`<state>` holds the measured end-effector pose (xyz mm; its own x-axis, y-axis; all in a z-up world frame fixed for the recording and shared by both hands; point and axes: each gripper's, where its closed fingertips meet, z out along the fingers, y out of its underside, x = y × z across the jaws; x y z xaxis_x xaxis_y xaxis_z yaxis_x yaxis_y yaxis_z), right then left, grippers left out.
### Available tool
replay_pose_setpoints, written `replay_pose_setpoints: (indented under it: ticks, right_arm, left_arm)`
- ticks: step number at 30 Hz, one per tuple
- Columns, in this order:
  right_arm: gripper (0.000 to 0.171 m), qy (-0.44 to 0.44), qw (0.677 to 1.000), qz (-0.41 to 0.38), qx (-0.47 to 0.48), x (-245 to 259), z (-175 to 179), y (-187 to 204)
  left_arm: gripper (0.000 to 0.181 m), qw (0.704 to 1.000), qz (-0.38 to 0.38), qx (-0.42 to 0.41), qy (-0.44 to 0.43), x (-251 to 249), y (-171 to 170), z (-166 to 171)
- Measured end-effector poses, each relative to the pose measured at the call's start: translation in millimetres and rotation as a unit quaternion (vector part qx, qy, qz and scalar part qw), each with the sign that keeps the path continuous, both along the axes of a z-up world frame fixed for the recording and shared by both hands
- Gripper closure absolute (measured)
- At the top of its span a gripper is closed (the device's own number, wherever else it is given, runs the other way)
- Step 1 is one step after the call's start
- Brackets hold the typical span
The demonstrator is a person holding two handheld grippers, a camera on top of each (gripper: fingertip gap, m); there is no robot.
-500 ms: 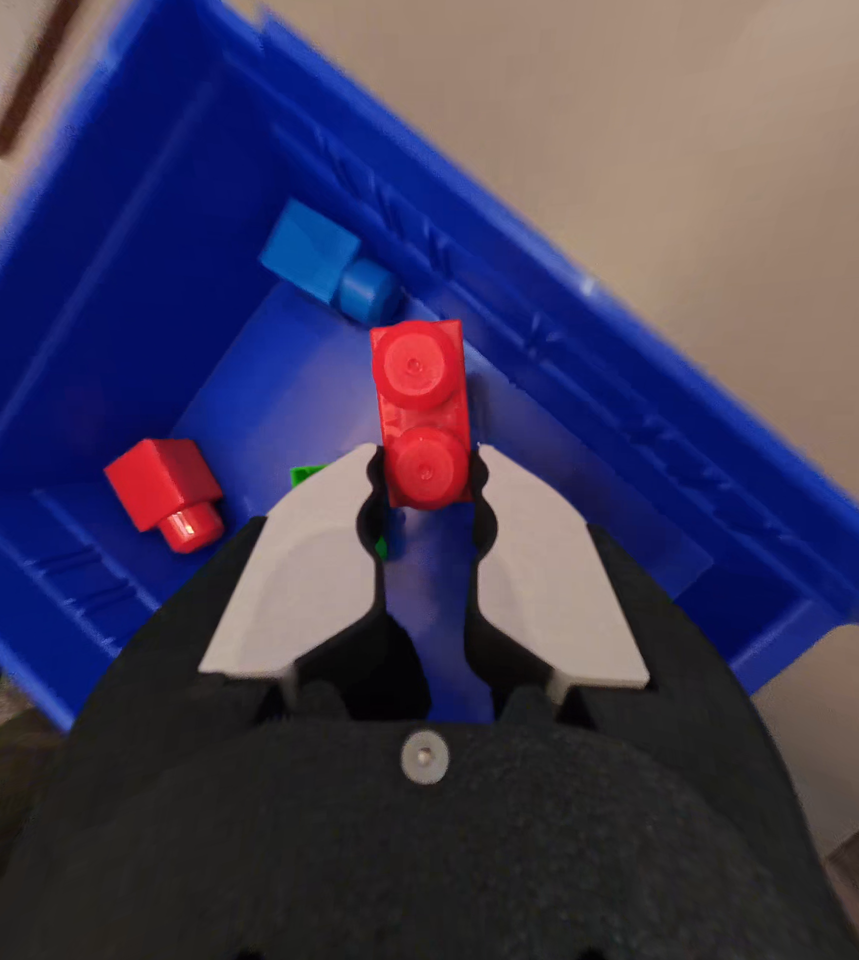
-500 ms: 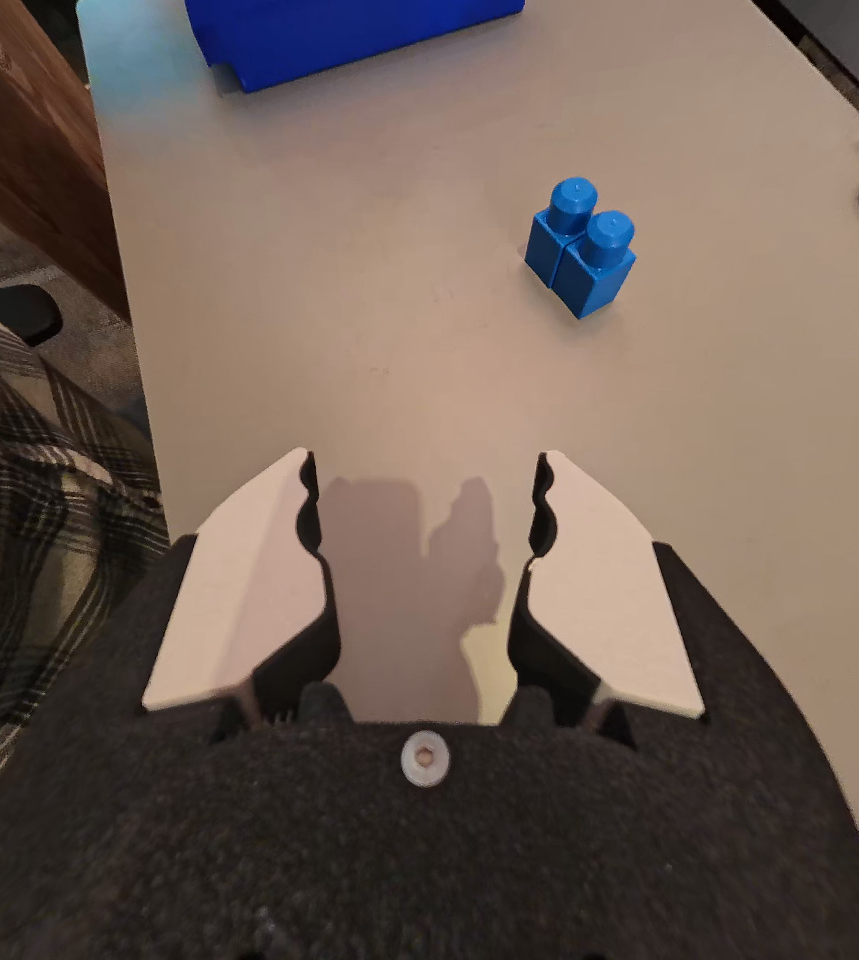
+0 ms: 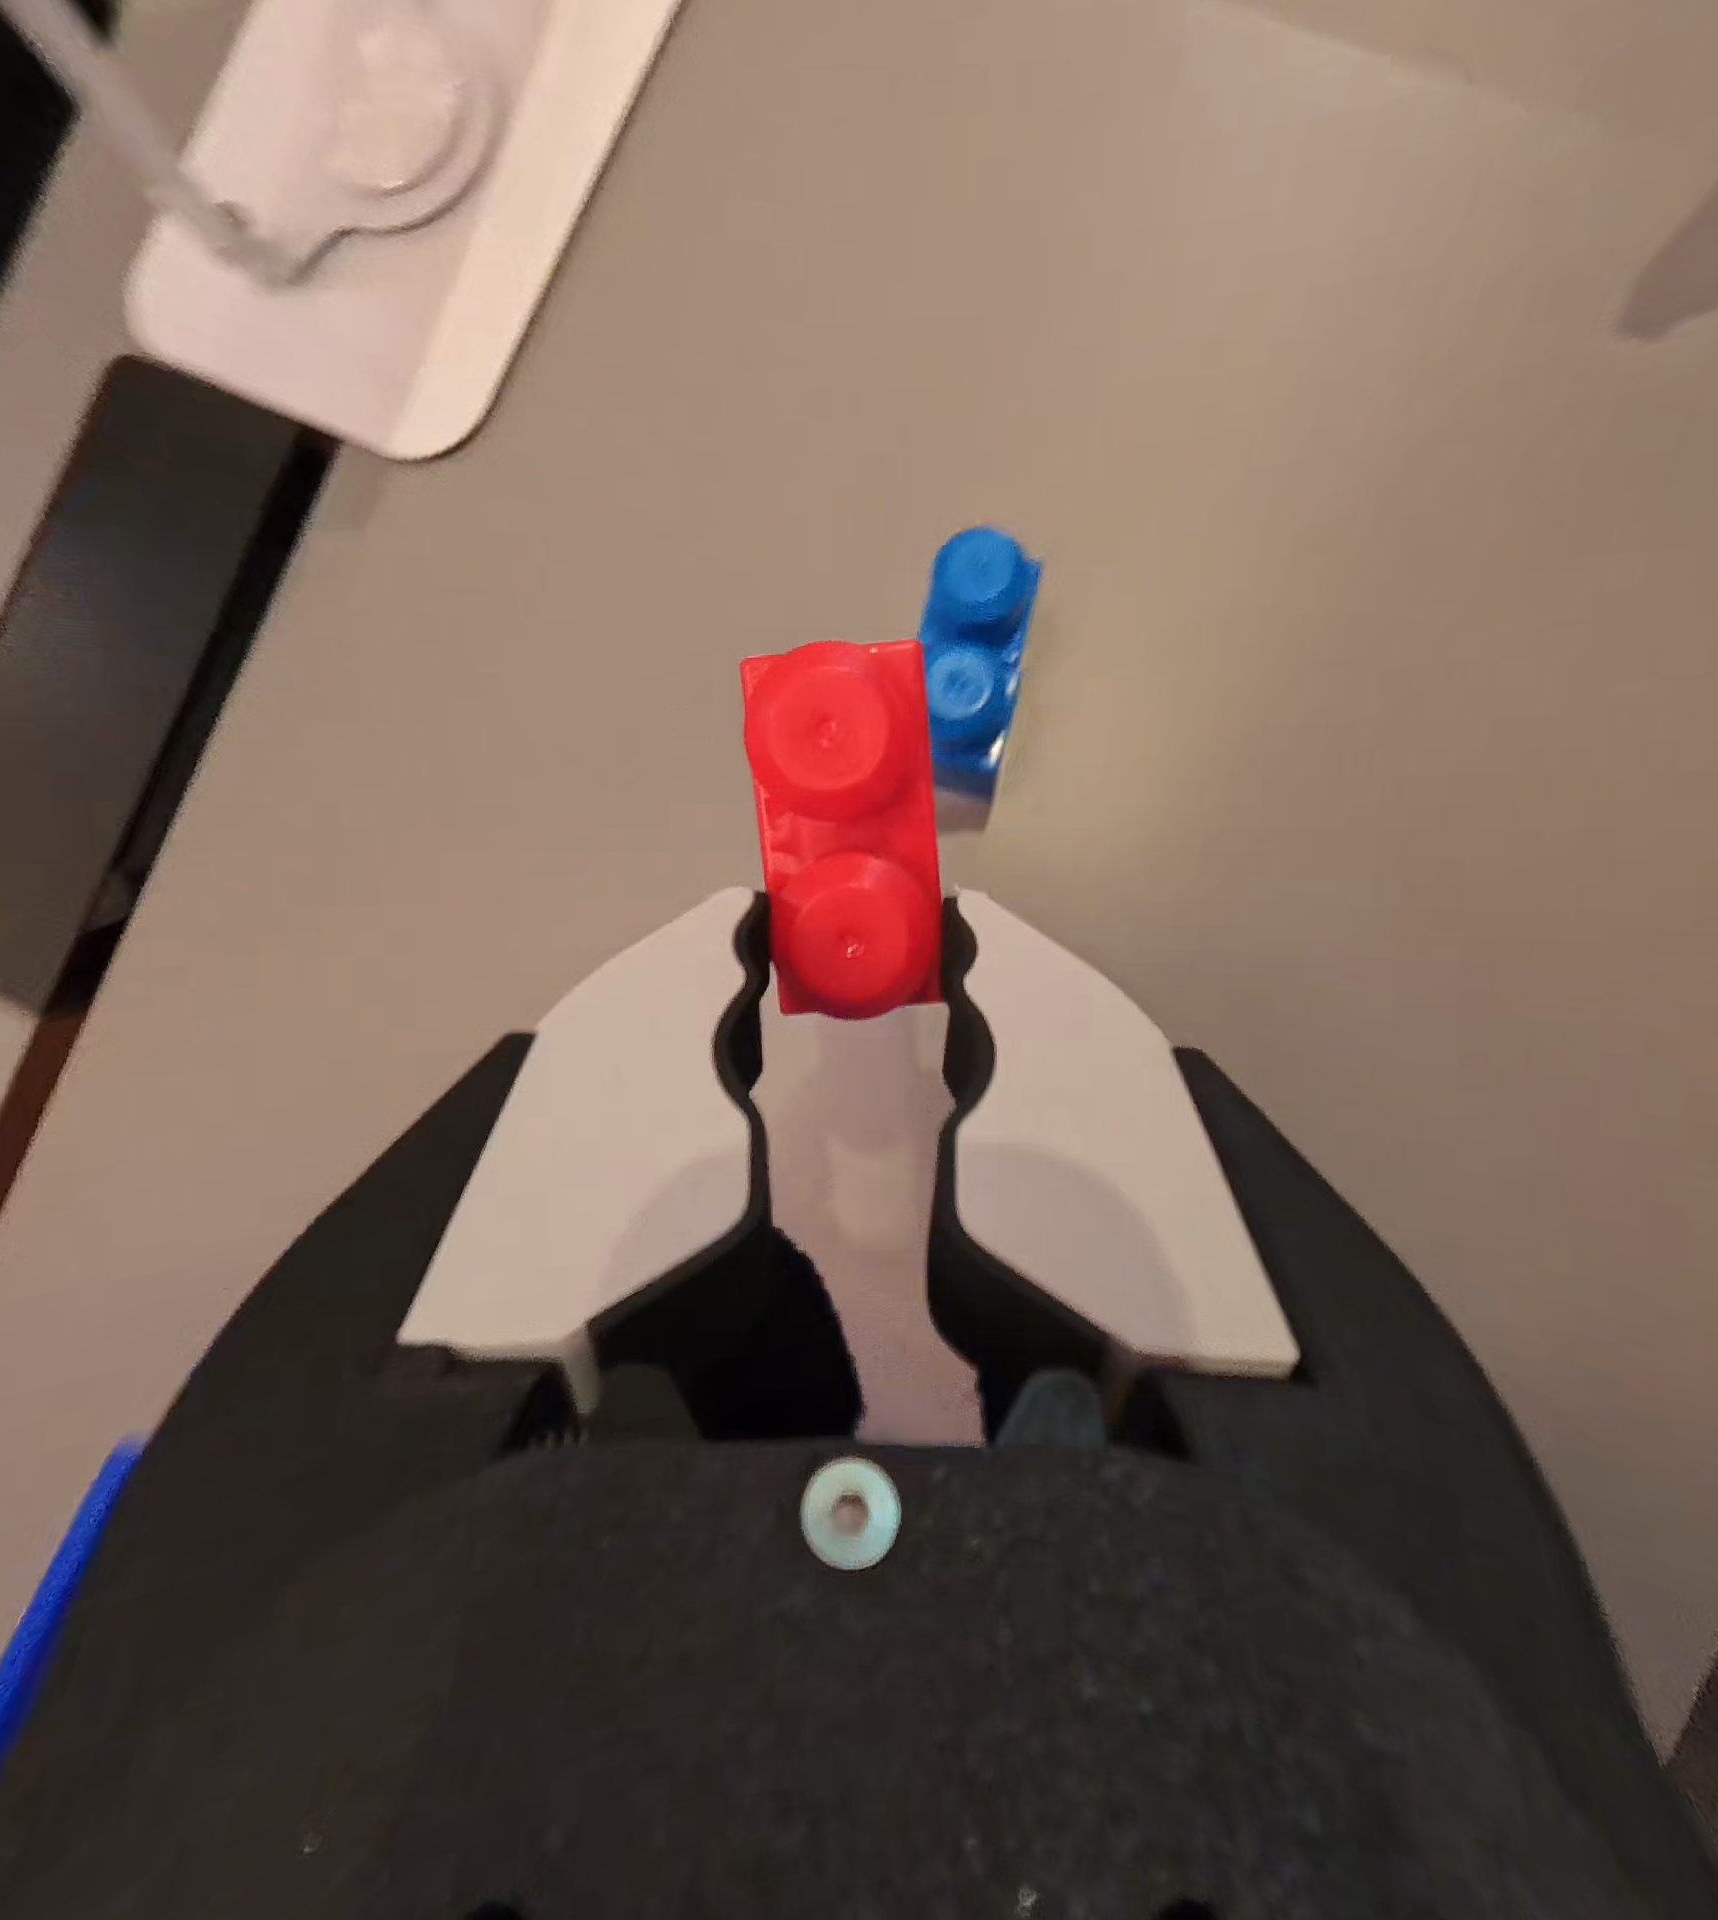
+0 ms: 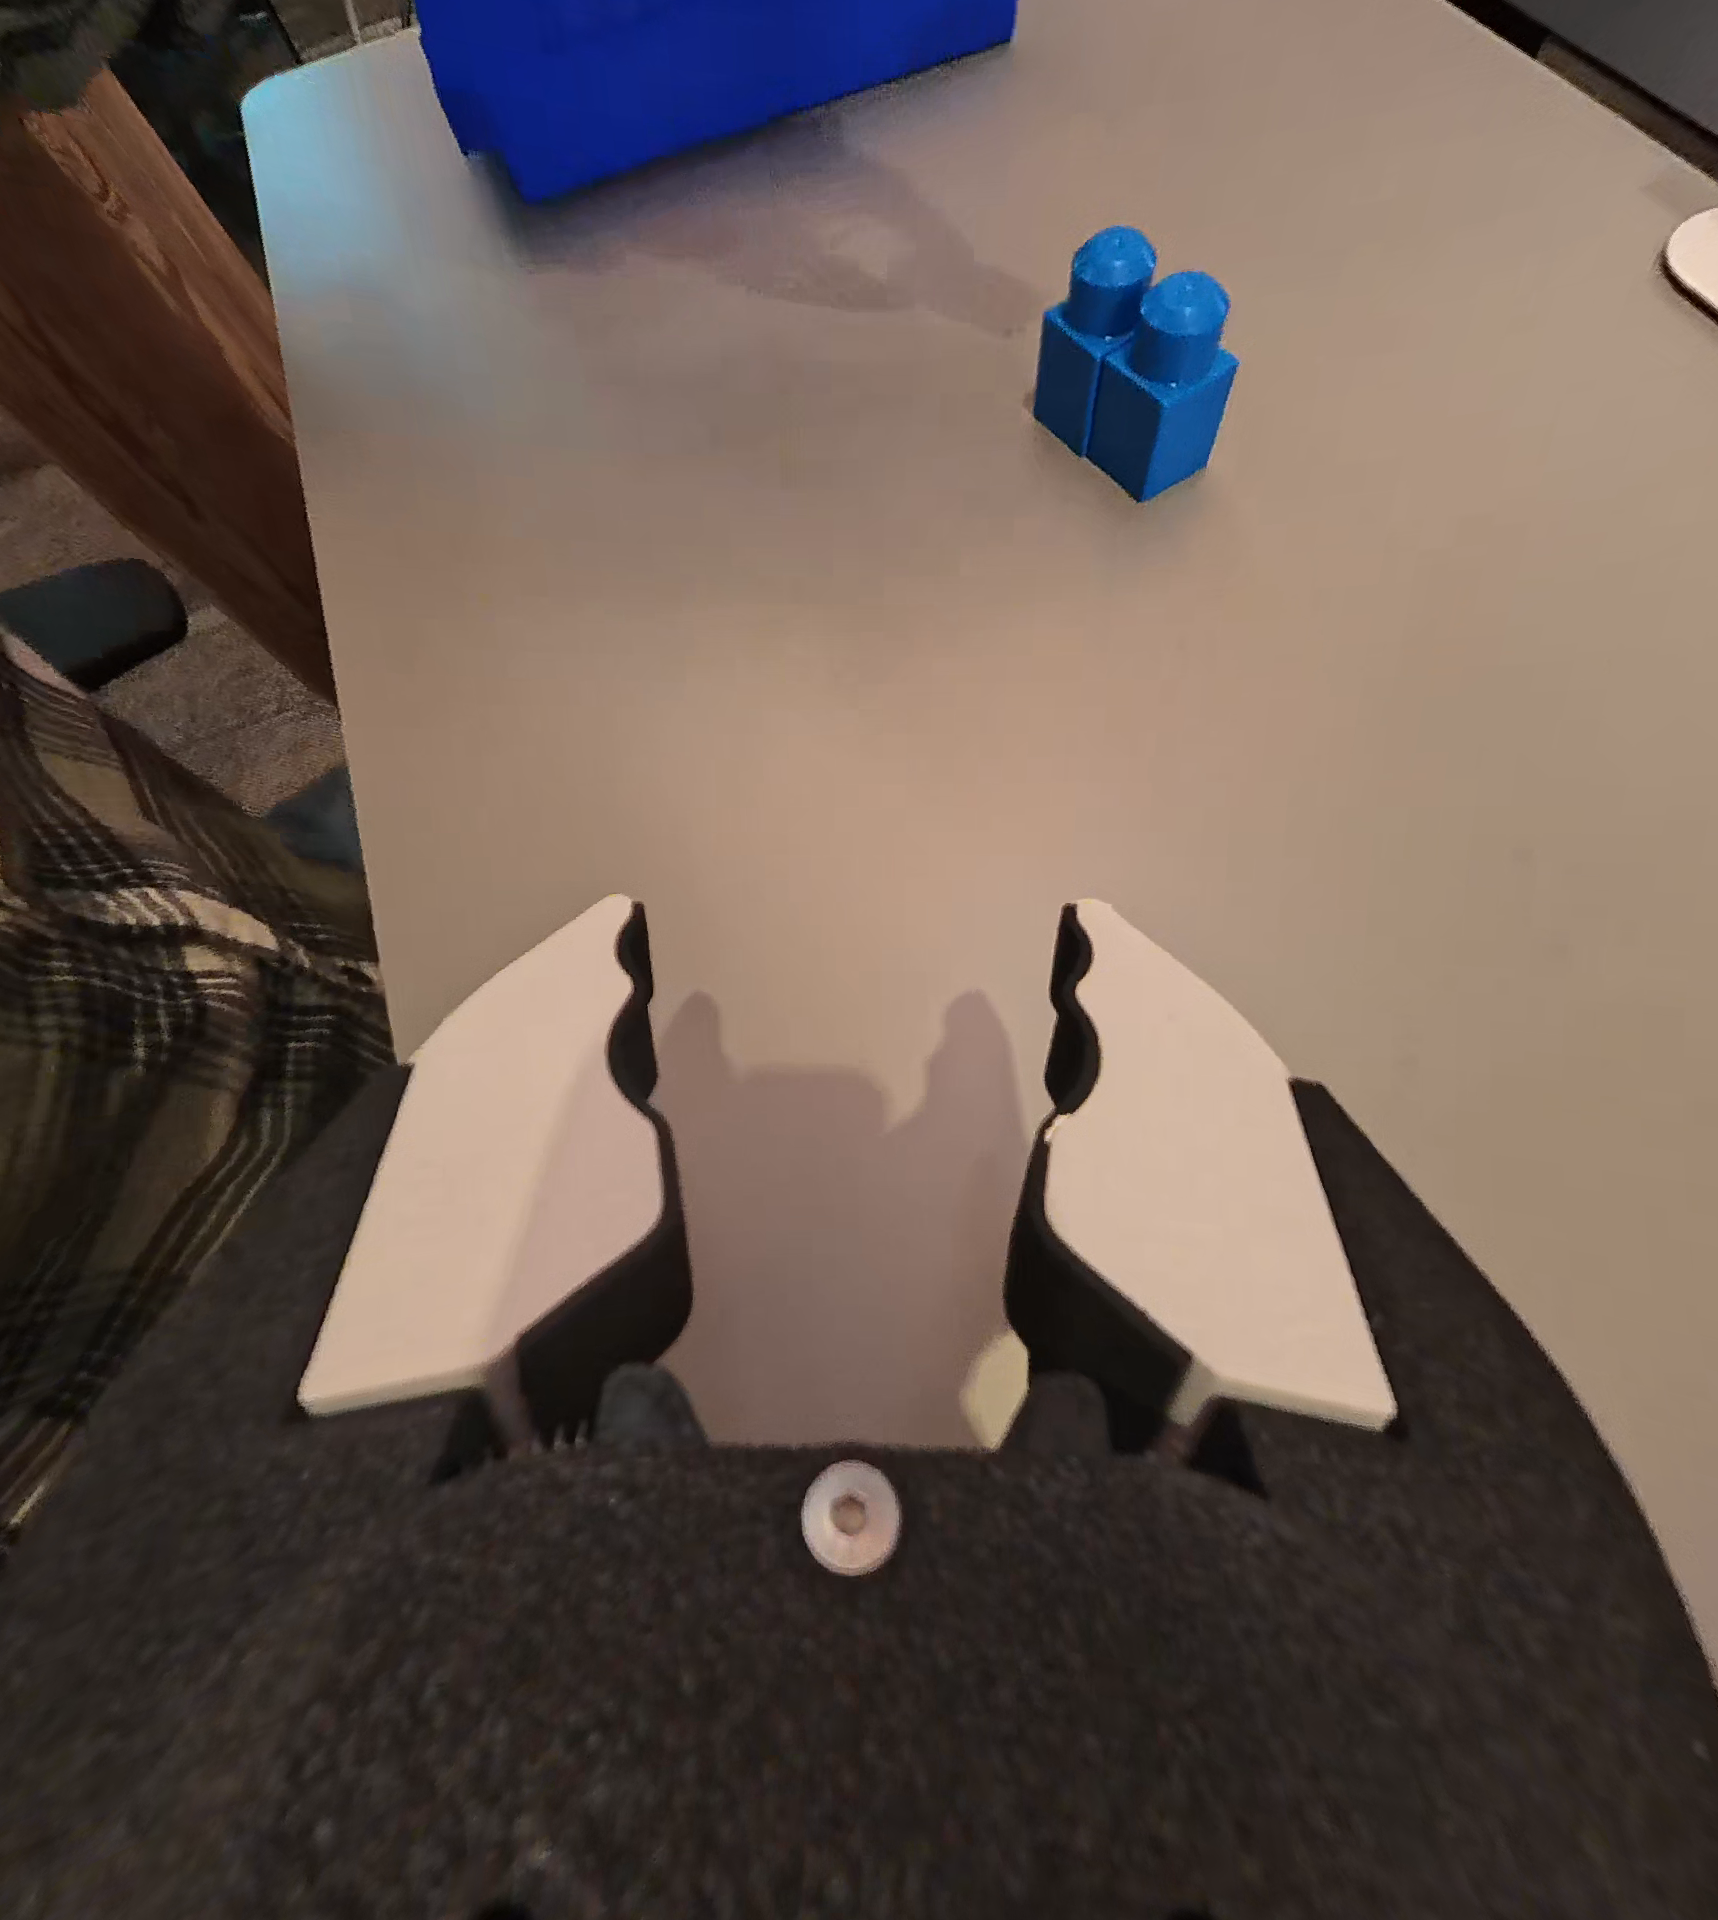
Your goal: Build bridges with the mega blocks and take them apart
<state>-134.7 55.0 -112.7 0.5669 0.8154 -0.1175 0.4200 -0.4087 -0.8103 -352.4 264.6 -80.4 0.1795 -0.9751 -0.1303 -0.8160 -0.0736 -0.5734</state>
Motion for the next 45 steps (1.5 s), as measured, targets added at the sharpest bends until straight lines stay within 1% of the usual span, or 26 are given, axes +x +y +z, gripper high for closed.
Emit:
replay_pose_setpoints:
  ticks: [3, 5, 11, 19, 21, 24, 31, 34, 36, 41, 45]
  right_arm:
    - [0.098, 0.007, 1.000, -0.003, 0.001, 9, 0, -8]
    - [0.099, 0.005, 1.000, -0.004, 0.000, 14, -1, -13]
    - [0.100, 0.015, 1.000, -0.016, 0.004, 27, 0, -19]
    - [0.100, 0.019, 1.000, -0.011, 0.000, 26, -6, -20]
    - [0.100, 0.018, 1.000, -0.012, -0.001, 27, -5, -20]
    - [0.101, 0.019, 1.000, -0.016, 0.003, 30, -2, -20]
    - [0.101, 0.014, 1.000, -0.011, 0.000, 25, -3, -20]
    - [0.102, 0.013, 1.000, -0.006, -0.003, 20, -4, -18]
    - [0.102, 0.010, 1.000, 0.000, -0.006, 16, -6, -16]
    - [0.102, 0.005, 1.000, 0.014, -0.012, 5, -10, -8]
    - [0.102, 0.010, 1.000, 0.021, -0.015, -1, -13, -4]
  left_arm:
    - [0.150, 0.999, -0.027, -0.037, 0.007, 33, -6, -26]
    - [0.150, 0.998, -0.042, -0.052, 0.014, 45, -9, -35]
    - [0.150, 0.993, -0.058, -0.062, 0.081, 53, -7, -53]
    - [0.150, 0.990, -0.084, -0.071, 0.093, 69, -7, -51]
    - [0.150, 0.987, -0.091, -0.082, 0.103, 69, -10, -55]
    - [0.150, 0.985, -0.097, -0.075, 0.123, 66, -8, -65]
    - [0.150, 0.985, -0.104, -0.075, 0.117, 66, -9, -69]
    - [0.150, 0.984, -0.098, -0.088, 0.120, 64, -9, -72]
    - [0.150, 0.980, -0.099, -0.100, 0.140, 64, -9, -72]
    - [0.150, 0.959, -0.124, -0.088, 0.241, 62, -9, -73]
    - [0.150, 0.950, -0.133, -0.093, 0.265, 63, -9, -74]
